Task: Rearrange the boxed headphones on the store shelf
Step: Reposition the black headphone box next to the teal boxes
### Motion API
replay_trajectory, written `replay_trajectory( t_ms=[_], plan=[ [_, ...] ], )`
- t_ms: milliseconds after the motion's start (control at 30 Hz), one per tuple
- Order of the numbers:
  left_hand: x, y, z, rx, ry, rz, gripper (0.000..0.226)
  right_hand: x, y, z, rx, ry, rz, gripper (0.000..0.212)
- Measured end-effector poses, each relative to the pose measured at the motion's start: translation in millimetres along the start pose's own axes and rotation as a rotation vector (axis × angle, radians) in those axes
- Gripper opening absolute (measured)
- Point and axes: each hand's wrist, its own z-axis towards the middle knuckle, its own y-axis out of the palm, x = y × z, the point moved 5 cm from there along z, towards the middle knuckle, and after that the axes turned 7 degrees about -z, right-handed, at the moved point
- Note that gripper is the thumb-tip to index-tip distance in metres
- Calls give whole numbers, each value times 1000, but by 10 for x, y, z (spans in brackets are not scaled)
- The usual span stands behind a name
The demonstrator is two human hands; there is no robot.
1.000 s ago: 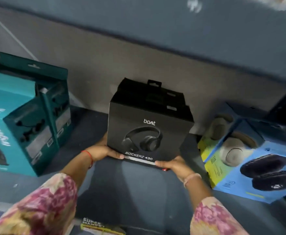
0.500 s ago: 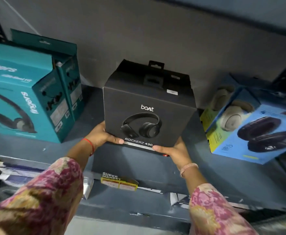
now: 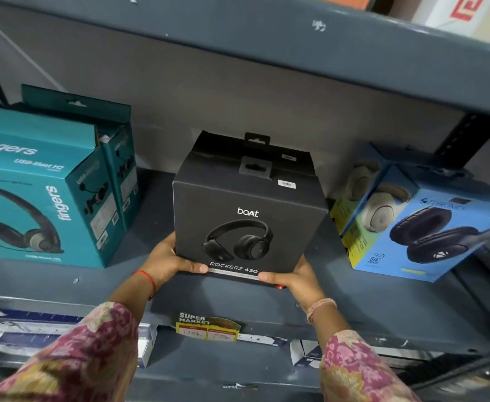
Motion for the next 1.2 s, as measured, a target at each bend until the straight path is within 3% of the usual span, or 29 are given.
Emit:
replay_trajectory(
  t_ms=[533, 733, 767, 833, 900, 967, 1033, 1067, 1133, 1200],
  plan=[
    [25, -12, -57, -27, 56, -42, 62, 39, 26, 6, -10, 28, -67, 84],
    [4, -4, -67, -52, 71, -5, 70, 36, 70, -25, -13, 3, -12, 72],
    [-17, -27, -76, -64, 63, 11, 79, 41, 79, -37, 0, -17, -4, 80],
    [-37, -61, -79, -75, 81, 24, 114, 58, 64, -51, 39, -93, 7, 117],
    [-71, -110, -185, 85, 115, 40, 133, 59, 51, -151, 47, -142, 42, 139],
    [-78, -146, -502, 454, 200, 88, 120, 116, -29, -310, 108, -166, 83, 136],
    [-24, 109, -846, 621, 385, 276, 108, 212, -224, -502, 269, -220, 63, 127],
    [-12, 340, -921, 598, 523, 403, 100, 257, -397, -591, 380, -245, 69, 121],
    [-81, 889, -856, 473, 770, 754, 64, 430, -868, -711, 629, -259, 152, 100],
    [-63, 1622, -691, 273, 801, 877, 48, 567, -1528, -799, 853, -250, 201, 77]
  ],
)
